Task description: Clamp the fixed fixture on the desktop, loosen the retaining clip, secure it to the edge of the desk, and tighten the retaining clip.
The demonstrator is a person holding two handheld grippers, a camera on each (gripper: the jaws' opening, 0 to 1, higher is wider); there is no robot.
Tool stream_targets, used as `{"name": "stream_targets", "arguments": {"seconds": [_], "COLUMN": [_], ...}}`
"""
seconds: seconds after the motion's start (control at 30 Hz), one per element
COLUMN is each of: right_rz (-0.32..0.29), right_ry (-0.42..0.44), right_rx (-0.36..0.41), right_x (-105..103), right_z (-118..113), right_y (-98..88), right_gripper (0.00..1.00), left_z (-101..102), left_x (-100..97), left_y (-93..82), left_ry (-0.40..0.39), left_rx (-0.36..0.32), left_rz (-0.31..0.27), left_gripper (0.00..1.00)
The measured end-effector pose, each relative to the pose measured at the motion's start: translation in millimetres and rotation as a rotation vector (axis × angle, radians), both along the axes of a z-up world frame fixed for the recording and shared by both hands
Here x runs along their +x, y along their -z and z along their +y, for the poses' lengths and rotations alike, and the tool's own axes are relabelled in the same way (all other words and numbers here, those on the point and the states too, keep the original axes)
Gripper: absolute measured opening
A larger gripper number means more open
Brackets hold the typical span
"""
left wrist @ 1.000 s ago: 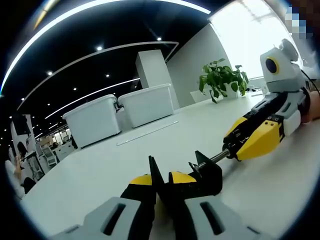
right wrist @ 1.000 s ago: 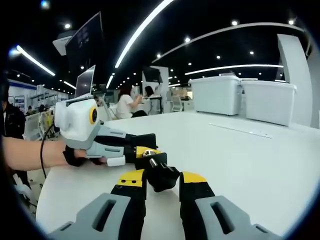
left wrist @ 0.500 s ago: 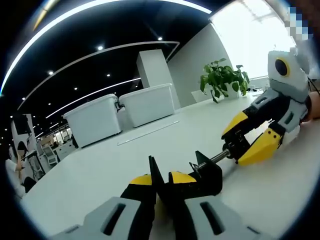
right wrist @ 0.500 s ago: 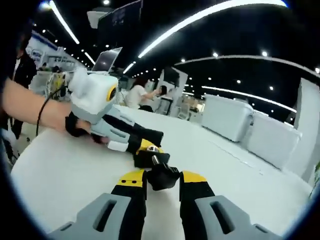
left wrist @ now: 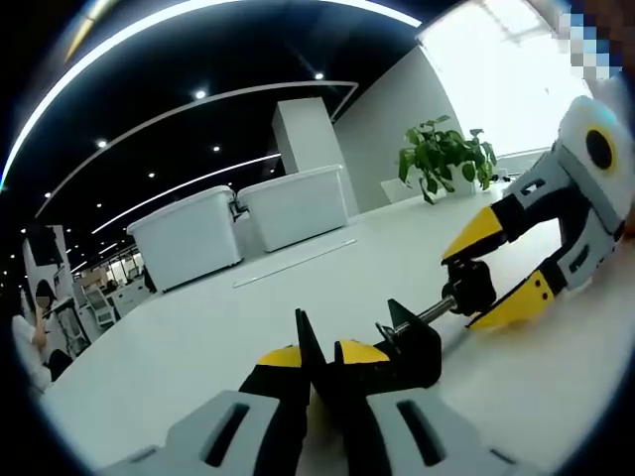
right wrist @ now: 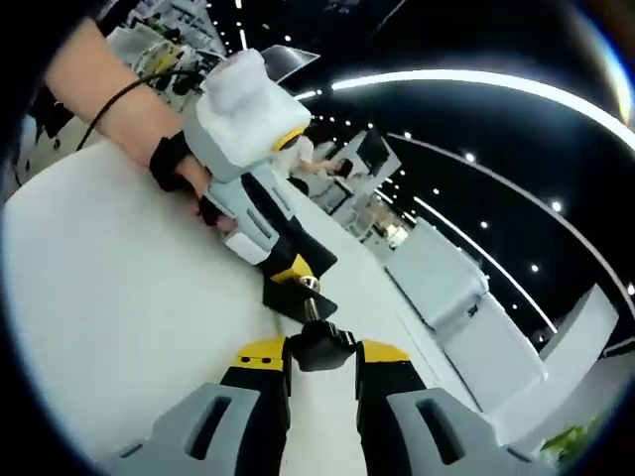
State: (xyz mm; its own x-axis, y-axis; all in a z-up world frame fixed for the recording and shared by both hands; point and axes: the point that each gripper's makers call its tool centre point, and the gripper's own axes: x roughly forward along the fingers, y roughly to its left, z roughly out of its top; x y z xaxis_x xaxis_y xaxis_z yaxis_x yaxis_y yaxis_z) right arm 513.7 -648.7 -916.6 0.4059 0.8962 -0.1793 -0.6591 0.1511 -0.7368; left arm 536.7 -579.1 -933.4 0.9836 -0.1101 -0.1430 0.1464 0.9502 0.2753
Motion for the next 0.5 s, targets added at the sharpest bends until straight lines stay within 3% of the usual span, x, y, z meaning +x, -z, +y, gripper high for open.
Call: {"name": "stream_targets", "arguments": {"seconds": [0.37,0.5], "right_rz": [-0.040,0.042], "right_ry": [-0.009,-0.003], "right_rx": [-0.014,0.003], "right_x": [-1.4,-0.3], "right_z": [-1.4,-7.2], "right_y": [-0.1,0.5], "right_gripper": [0.25,0.25], "left_z": [-0.5,-1.1], "left_x": [-1.8,-2.0], "left_y": [0.7,0.6], "left_ry": [0.003,0.006], "left_rx": [0.001,0.003], "left_rz": [-0.001,-0.002], "left_gripper": [0.10,0.10]}}
